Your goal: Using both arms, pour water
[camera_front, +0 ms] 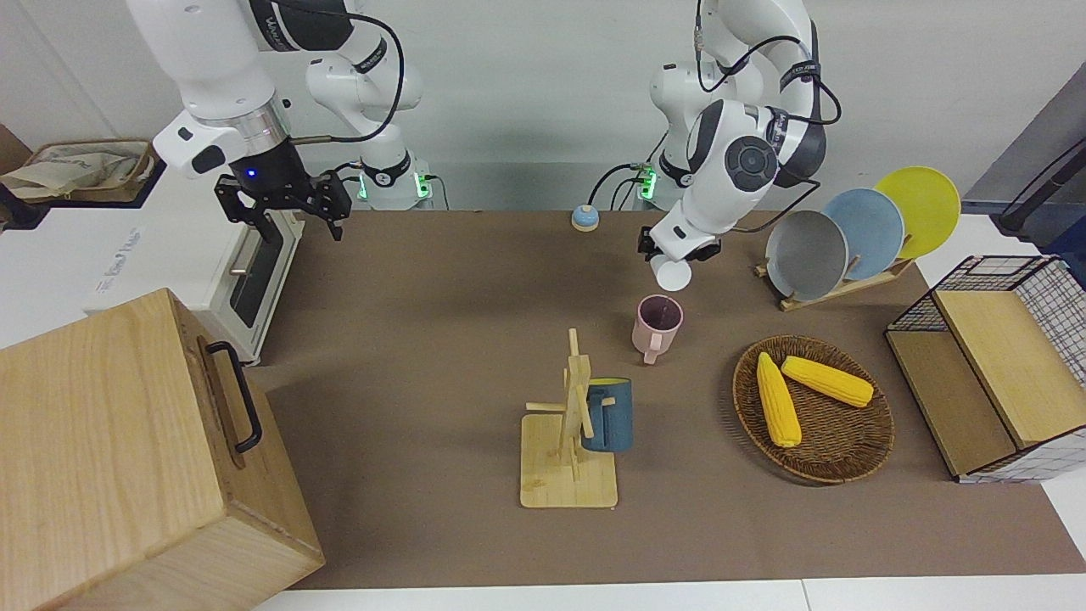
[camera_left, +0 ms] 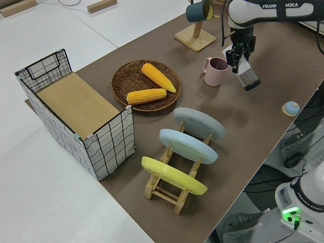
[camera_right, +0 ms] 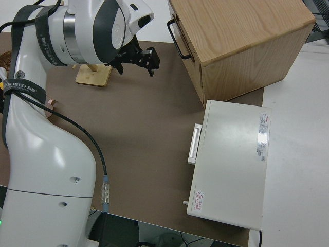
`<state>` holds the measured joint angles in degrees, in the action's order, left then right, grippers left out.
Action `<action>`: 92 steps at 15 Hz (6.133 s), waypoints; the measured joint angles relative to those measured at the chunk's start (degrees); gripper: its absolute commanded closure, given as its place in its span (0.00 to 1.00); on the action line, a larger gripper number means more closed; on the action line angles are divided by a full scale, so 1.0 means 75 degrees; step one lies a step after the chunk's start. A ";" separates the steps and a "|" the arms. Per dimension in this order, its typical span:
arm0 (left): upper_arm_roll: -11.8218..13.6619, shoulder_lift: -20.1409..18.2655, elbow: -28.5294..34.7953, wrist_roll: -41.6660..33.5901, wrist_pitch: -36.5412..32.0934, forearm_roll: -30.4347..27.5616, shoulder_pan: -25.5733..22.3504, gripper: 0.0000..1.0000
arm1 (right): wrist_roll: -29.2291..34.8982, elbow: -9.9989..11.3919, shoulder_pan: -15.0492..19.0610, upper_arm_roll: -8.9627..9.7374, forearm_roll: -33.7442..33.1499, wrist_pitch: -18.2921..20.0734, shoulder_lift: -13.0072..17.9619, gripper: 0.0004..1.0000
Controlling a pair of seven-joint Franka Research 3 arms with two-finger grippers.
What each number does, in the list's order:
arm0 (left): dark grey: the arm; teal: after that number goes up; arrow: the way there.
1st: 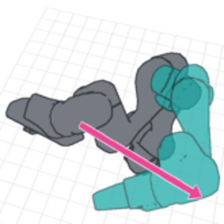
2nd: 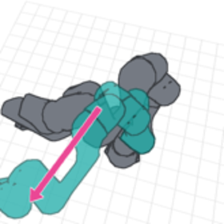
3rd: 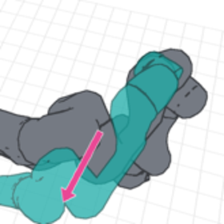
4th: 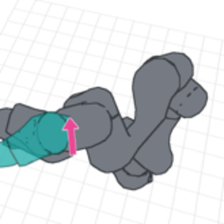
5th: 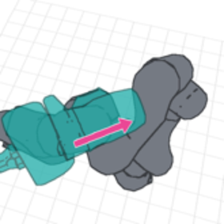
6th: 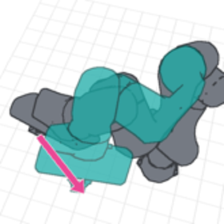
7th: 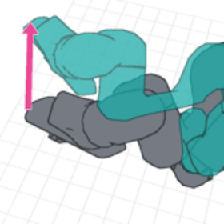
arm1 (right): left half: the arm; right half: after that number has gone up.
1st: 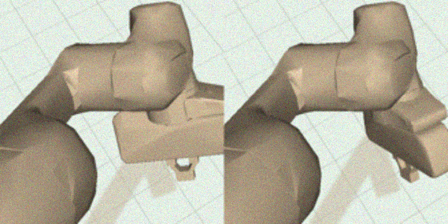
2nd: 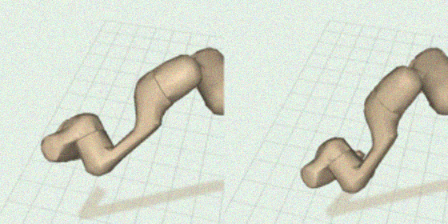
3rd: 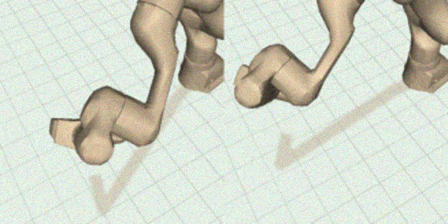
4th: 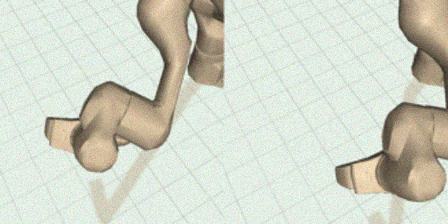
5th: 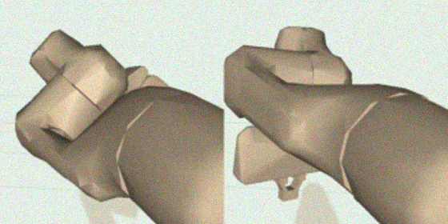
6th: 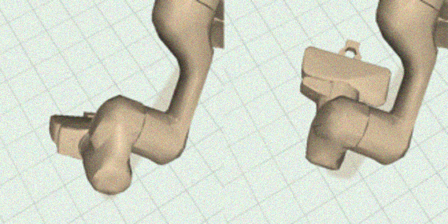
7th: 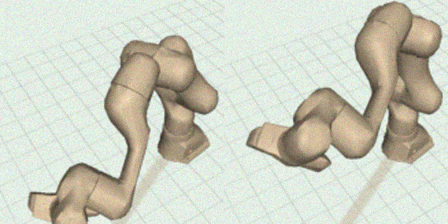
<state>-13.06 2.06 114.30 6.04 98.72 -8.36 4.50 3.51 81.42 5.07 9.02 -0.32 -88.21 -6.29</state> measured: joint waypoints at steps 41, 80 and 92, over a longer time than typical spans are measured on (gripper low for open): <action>0.0272 -0.2567 0.1817 -0.0747 0.5044 0.0033 -0.2064 1.00 | 0.0000 0.0000 0.0000 0.0000 0.0001 0.0000 0.0000 0.00; 0.1209 0.2393 -0.3080 -0.8198 0.5749 -0.4044 -0.5289 0.00 | 0.0000 0.0000 0.0000 0.0000 0.0001 0.0000 0.0000 0.00; 0.1401 0.2349 -0.4026 -0.7054 0.3637 -0.2413 -0.5491 0.00 | 0.0000 0.0000 0.0000 0.0000 0.0002 0.0000 0.0000 0.00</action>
<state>-2.55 19.68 84.10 -46.87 125.99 -26.46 -36.69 3.51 81.42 5.07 9.02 -0.31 -88.21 -6.29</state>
